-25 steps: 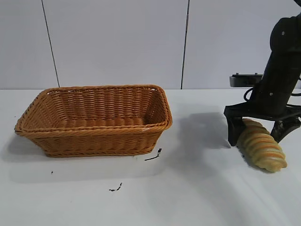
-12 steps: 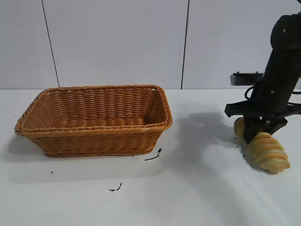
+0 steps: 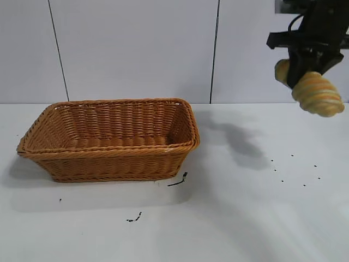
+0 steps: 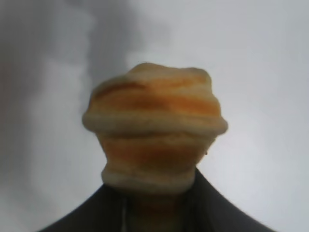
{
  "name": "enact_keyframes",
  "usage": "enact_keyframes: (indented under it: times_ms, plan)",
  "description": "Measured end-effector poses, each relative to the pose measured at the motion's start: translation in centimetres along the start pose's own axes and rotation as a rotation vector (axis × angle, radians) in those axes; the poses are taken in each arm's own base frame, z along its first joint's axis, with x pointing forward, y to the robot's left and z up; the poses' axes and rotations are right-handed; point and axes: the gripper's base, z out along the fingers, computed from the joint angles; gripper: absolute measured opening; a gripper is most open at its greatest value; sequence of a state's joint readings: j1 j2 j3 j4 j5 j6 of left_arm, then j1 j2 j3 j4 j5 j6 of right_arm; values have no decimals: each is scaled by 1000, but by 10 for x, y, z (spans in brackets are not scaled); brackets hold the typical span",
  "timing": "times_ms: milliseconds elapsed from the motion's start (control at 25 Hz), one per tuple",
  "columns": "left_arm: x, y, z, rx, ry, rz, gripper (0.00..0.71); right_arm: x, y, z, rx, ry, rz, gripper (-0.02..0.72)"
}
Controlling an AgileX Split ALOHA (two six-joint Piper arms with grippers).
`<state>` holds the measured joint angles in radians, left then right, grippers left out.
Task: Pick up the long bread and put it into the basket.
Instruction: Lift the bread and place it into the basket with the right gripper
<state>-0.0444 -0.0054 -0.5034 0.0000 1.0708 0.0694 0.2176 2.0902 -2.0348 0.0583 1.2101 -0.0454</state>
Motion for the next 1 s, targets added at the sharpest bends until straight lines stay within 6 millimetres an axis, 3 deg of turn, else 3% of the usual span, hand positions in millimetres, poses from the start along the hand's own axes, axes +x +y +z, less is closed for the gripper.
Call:
enact_keyframes:
  times_ms: [280,680,800,1000]
  plan:
    - [0,0,0,0,0,0,696,-18,87,19,-70,-53,-312,174]
    - [0,0,0,0,0,0,696,-7,216,6,-118,-367,-1040,174]
    - [0,0,0,0,0,0,696,-3,233,11,-124,-402,-1113,171]
    - [0,0,0,0,0,0,696,2,238,49,-128,-338,-1136,171]
